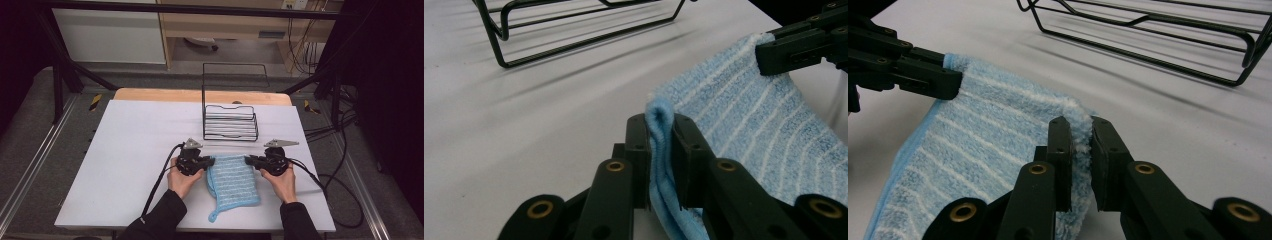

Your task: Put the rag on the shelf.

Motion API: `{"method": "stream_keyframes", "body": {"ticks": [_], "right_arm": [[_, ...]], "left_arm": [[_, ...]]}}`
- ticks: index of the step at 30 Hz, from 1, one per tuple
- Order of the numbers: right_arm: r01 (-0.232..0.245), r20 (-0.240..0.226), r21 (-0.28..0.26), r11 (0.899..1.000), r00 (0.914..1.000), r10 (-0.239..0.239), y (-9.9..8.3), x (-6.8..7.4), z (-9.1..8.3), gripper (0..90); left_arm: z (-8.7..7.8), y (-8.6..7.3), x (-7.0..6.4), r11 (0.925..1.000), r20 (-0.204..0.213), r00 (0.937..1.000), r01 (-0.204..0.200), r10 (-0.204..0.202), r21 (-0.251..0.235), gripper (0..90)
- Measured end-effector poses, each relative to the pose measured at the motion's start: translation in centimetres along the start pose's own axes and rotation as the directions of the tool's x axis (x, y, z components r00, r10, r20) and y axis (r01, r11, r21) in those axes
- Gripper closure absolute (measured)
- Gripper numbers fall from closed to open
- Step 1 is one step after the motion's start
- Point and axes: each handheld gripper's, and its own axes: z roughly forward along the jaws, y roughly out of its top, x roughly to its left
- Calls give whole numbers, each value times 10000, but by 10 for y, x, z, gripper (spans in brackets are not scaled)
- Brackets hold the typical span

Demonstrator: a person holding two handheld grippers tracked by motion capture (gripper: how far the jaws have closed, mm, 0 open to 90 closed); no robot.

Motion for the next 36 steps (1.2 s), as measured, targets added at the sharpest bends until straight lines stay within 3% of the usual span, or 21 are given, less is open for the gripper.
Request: {"method": "stream_keyframes", "body": {"ticks": [15,36], "right_arm": [[264,209,-733,9970,9995,-249,8,10,-17,809],[587,460,-1940,9792,9977,-507,22,23,-45,812]], "left_arm": [[-16,10,-10,9970,-107,9989,-460,454,-616,788],[-40,35,-24,9830,-85,9945,-1042,1041,-1510,789]]}}
